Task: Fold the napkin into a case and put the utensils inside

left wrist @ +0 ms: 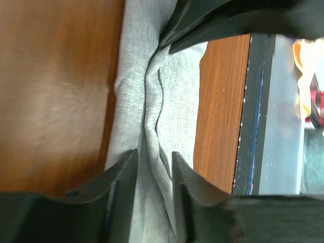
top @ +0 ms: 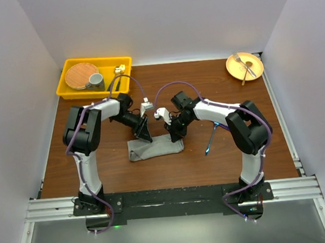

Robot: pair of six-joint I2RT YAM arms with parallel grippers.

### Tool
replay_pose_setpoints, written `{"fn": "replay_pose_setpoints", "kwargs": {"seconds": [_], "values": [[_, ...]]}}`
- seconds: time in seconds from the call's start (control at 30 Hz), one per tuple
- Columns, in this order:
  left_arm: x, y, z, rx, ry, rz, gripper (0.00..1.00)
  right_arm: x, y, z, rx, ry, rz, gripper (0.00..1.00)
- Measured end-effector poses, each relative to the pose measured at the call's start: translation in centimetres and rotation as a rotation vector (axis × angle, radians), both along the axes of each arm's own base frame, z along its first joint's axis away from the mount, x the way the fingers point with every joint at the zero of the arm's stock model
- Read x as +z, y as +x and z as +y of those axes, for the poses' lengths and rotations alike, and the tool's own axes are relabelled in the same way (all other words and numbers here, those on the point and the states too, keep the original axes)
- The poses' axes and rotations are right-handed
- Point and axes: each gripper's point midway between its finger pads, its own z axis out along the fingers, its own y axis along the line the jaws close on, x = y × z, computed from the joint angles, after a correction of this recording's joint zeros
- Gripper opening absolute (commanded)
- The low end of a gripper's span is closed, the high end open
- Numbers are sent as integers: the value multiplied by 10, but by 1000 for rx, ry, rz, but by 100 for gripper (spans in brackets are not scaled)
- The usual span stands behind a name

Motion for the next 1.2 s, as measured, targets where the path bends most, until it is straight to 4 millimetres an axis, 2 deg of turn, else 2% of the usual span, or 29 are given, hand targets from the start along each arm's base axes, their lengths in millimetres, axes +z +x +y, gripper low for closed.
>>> {"fn": "replay_pose_setpoints", "kwargs": {"seconds": [0.1,0.2,0.3,0.4,0.53,0.8,0.9,1.0,1.03,1.07,1.13,1.2], "values": [[21,16,10,47,-29,-68,48,-3,0,-1,-14,-3,14,0],[52,32,23,108,-57,-184,52,-3,0,-1,-20,-3,17,0],[72,34,34,136,-54,-292,61,-3,1,-1,-26,-3,21,0],[81,23,41,140,-23,-388,63,-3,1,-1,-29,-1,26,0],[76,7,42,108,24,-449,65,-3,1,-2,-34,-1,30,0],[39,-29,31,-28,149,-519,65,-4,2,-1,-45,-1,71,0],[29,-34,30,-59,196,-547,60,-4,3,-2,-49,-3,76,0],[25,-29,33,-59,235,-573,45,-4,3,-2,-50,-5,80,0],[24,-28,35,-59,244,-579,34,-5,3,-2,-51,-6,83,0],[23,-27,36,-62,252,-587,26,-5,3,-2,-50,-6,88,0],[21,-26,38,-70,268,-586,13,-5,3,-2,-49,-9,95,0],[21,-23,38,-72,275,-582,4,-5,3,-2,-48,-12,102,0]]}}
